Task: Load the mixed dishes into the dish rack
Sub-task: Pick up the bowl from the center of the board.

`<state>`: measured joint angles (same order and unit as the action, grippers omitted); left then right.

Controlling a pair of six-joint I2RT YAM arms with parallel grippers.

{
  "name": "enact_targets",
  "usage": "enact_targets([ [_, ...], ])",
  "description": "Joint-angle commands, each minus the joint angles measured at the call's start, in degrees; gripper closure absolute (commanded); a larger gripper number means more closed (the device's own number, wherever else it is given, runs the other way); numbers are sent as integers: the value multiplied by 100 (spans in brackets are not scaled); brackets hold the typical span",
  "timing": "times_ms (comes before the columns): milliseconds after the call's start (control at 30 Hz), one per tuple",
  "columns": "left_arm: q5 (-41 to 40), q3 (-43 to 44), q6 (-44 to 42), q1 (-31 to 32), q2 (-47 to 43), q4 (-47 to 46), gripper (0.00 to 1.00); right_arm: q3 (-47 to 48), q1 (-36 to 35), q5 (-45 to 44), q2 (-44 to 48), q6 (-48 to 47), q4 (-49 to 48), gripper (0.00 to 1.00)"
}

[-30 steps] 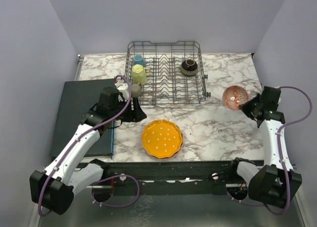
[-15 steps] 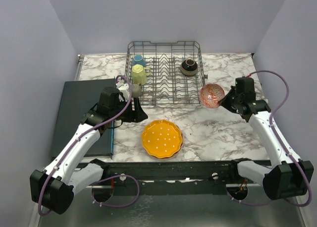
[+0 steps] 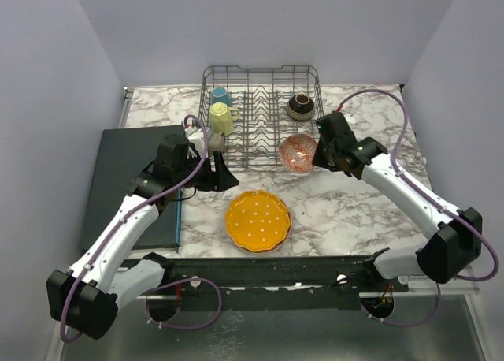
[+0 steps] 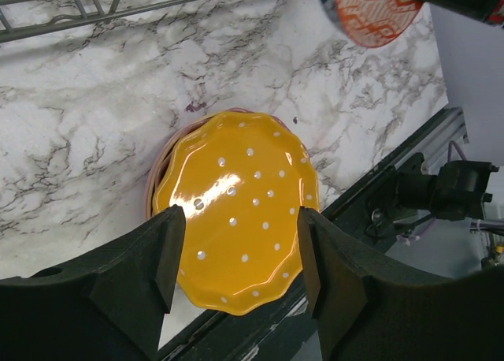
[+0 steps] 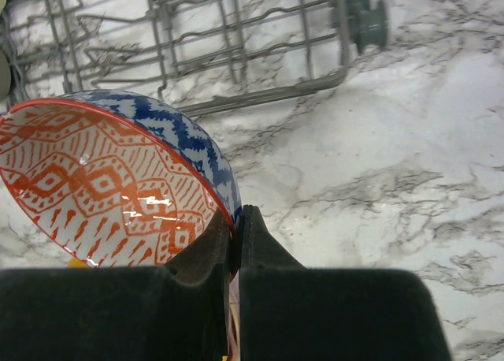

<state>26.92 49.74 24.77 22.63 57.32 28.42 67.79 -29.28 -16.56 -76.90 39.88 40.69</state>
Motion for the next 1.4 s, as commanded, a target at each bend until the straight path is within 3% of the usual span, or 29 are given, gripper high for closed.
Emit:
enact_targets([
  [0, 317, 322, 217, 13, -19, -120, 35, 573, -663, -769, -451, 178, 326, 100],
  [500, 159, 462, 421, 13, 151, -53, 35, 1531, -1853, -911, -1371, 192, 660, 100],
  [1100, -509, 475, 454, 57, 234, 90, 35, 2604, -2586, -917, -1902, -1, 1118, 100],
  [1367, -950, 598, 502, 101, 252, 167, 42, 2726, -2808, -887, -1915, 25, 1187, 100],
])
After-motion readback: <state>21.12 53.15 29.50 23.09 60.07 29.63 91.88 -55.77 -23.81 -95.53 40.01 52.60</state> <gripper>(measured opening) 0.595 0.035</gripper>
